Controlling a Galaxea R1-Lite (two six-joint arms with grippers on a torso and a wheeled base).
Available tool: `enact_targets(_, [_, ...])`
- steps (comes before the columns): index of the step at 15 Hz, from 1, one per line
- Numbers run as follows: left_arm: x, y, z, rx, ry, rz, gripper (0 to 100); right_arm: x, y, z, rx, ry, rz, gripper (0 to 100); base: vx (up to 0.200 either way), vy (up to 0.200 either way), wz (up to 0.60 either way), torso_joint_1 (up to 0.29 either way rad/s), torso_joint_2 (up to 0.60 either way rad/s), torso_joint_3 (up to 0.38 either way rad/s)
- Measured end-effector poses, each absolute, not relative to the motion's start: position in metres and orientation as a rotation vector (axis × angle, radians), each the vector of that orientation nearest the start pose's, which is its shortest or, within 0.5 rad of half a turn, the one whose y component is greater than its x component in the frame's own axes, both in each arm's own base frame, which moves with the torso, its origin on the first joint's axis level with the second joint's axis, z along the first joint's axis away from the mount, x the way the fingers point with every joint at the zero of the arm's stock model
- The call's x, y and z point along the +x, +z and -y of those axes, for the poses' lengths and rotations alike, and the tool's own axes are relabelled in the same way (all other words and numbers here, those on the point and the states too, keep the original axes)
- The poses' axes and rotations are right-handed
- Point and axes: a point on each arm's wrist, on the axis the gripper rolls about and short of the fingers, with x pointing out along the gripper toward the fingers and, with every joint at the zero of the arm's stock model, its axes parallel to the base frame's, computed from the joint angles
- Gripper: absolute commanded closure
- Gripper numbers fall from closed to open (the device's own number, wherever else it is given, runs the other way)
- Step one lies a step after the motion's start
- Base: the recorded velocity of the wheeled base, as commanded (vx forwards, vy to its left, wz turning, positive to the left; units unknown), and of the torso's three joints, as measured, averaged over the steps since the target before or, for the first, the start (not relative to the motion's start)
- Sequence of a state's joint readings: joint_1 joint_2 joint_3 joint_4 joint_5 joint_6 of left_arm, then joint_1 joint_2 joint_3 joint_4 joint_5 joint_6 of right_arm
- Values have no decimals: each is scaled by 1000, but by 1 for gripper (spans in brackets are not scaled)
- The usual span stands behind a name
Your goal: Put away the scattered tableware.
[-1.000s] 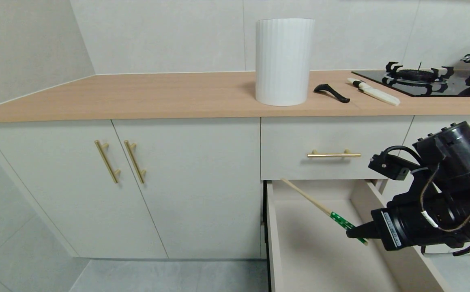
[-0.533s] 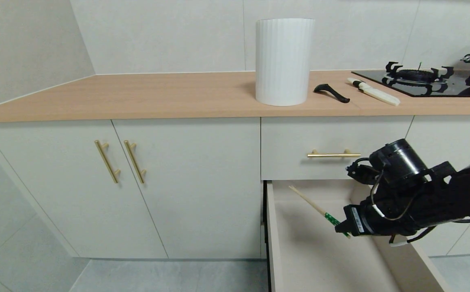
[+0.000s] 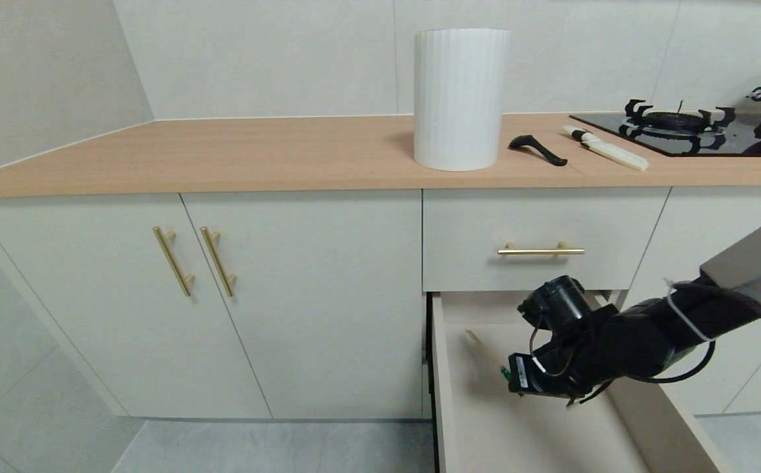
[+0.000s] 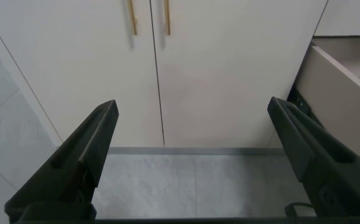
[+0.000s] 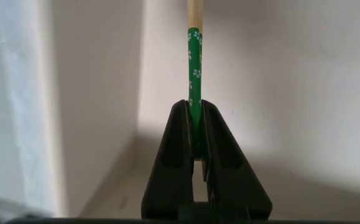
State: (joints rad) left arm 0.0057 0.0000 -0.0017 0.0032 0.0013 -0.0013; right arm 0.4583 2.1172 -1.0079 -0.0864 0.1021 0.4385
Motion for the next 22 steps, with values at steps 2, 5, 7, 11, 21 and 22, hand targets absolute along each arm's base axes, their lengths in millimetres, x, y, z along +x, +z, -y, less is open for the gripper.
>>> enact_targets(2, [-23,76,0,-1,7,-1,0,316,26,-169,187,273,-1146,100,0,0,0,0,0,0])
enact_targets(5, [-23,76,0,-1,7,-1,0,313,9,-175,142,242,-1177,100,0,0,0,0,0,0])
enact_targets(7, [-23,76,0,-1,7,-1,0,312,2,-179,122,222,-1186,100,0,0,0,0,0,0])
enact_targets(11, [-23,76,0,-1,7,-1,0,311,-4,-181,113,212,-1196,100,0,0,0,0,0,0])
enact_targets(21, [-23,76,0,-1,7,-1,0,311,-2,-181,114,213,-1192,0,0,0,0,0,0,0])
enact_targets(22, [-23,76,0,-1,7,-1,0,310,1,-181,116,215,-1186,0,0,0,0,0,0,0])
